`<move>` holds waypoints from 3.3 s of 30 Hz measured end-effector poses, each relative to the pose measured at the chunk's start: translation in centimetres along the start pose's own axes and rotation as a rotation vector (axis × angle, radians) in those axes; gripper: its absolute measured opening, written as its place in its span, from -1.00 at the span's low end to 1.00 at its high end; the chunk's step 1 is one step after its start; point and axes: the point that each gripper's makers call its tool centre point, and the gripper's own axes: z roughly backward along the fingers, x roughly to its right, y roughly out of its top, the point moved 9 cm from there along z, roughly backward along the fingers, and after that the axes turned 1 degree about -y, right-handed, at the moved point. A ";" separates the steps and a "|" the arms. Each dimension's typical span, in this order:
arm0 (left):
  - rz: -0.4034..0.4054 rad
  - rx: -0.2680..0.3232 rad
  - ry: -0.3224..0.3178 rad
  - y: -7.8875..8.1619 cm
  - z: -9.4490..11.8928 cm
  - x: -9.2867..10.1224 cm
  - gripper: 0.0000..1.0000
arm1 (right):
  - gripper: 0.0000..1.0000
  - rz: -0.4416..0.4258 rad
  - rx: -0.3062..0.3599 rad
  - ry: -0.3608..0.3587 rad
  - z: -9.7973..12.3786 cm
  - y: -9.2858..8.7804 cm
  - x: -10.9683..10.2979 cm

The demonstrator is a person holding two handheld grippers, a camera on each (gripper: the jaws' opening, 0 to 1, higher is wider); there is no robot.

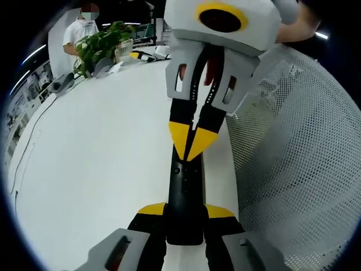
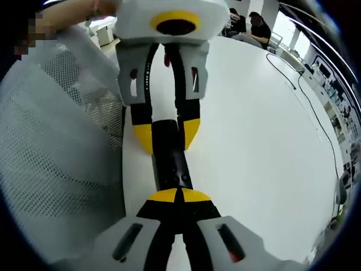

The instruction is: Press the specified remote control buttons in sequence, fully releasing each button before pressing the next.

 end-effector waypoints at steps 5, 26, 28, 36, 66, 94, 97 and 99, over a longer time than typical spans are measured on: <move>0.018 0.012 0.020 -0.1 0.0 0.1 -0.52 | -1.00 0.030 -0.010 -0.016 0.0 0.1 -0.2; 0.024 0.010 0.024 0.0 0.0 0.2 -0.52 | -1.00 0.095 0.014 -0.080 -0.2 0.7 -2.1; 0.019 0.004 0.024 0.0 0.0 0.2 -0.52 | -1.00 0.115 0.010 -0.081 -0.3 0.8 -2.2; -0.004 -0.023 0.044 0.3 -0.2 0.5 -0.52 | -1.00 0.173 -0.055 -0.085 -0.7 1.5 -2.4; -0.082 -0.002 0.031 -0.3 0.0 0.5 -0.52 | -1.00 -0.245 -0.006 -0.179 -0.5 1.6 -1.8; -0.098 0.075 0.024 -0.8 0.0 0.4 -0.51 | -1.00 -0.349 0.012 -0.082 -0.3 0.5 0.2; -0.094 0.081 0.021 -0.8 0.0 0.3 -0.51 | -1.00 -0.332 0.019 -0.051 -0.5 0.8 0.5; -0.084 0.090 0.018 -0.9 0.0 0.2 -0.51 | -1.00 -0.322 0.013 -0.025 -0.7 1.1 0.6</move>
